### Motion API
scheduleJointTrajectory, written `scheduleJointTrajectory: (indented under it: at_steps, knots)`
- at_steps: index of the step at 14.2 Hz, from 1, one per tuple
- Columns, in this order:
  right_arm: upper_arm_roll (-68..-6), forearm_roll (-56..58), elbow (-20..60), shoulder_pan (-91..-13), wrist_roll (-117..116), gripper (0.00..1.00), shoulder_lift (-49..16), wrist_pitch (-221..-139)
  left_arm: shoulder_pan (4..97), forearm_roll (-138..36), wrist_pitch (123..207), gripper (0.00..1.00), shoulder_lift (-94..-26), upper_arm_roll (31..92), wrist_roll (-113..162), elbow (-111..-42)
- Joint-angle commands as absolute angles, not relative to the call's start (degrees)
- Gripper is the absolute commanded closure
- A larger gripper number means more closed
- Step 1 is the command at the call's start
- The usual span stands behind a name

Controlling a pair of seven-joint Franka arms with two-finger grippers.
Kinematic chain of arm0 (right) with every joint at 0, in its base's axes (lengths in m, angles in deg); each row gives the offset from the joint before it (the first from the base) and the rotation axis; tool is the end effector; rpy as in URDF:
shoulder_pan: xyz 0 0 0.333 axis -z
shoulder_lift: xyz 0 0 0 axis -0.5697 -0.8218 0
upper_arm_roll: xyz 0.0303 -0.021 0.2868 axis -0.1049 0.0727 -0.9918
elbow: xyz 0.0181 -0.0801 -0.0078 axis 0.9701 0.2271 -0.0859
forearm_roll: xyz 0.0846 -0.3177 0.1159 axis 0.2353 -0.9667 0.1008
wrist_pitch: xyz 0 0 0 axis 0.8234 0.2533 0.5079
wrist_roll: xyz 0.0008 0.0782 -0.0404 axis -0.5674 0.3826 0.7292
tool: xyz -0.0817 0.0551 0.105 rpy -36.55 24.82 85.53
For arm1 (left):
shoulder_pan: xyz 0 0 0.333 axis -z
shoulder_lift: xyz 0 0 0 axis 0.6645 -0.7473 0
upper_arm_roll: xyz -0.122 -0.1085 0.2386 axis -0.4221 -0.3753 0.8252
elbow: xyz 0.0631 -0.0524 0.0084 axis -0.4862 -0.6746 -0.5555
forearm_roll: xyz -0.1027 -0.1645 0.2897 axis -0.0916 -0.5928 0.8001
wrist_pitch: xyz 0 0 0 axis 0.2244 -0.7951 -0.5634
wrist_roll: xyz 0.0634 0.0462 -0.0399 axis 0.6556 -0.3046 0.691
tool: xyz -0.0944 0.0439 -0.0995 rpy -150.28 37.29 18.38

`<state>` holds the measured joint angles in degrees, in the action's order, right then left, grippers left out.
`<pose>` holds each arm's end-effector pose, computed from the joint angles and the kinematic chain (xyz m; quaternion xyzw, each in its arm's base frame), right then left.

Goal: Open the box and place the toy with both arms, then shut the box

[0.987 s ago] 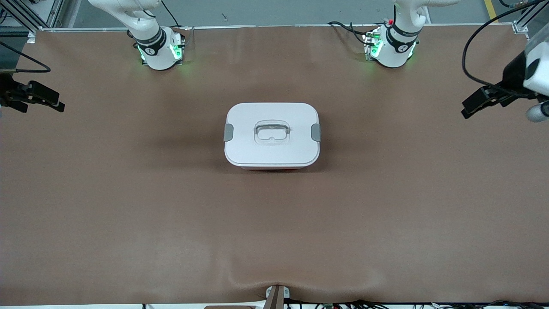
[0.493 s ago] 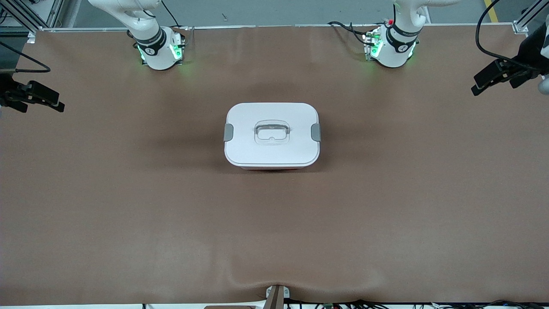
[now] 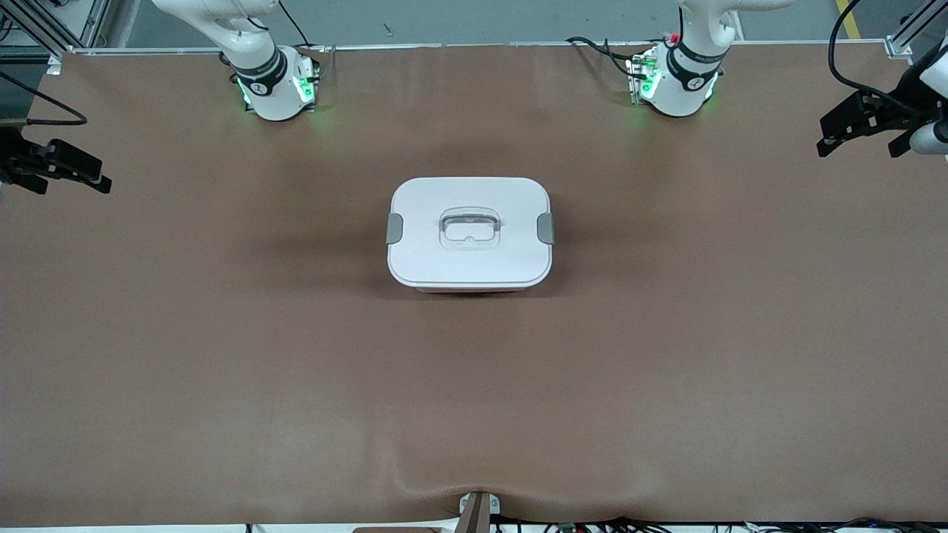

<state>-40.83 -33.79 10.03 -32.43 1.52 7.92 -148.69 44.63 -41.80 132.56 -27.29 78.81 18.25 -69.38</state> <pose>0.4923 -0.0278 0.5663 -0.9992 0.0082 0.0344 0.0183 0.4631 -0.0294 0.5964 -0.9995 0.0313 0.0021 0.0048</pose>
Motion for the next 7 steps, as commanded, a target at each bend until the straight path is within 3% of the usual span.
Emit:
scheduleJointTrajectory:
  at_steps: [1, 7]
  knots:
    - [-41.01, -33.01, 9.22, -31.92, 1.8, 0.0, 7.77, -148.3, 44.63, -40.76, 134.5, 0.0, -26.92, 78.43, 17.0, -70.3]
    - [-41.01, -33.01, 9.22, -32.01, 1.8, 0.0, 7.77, -148.3, 44.81, -41.37, 134.86, 0.0, -28.41, 78.78, 17.0, -69.6]
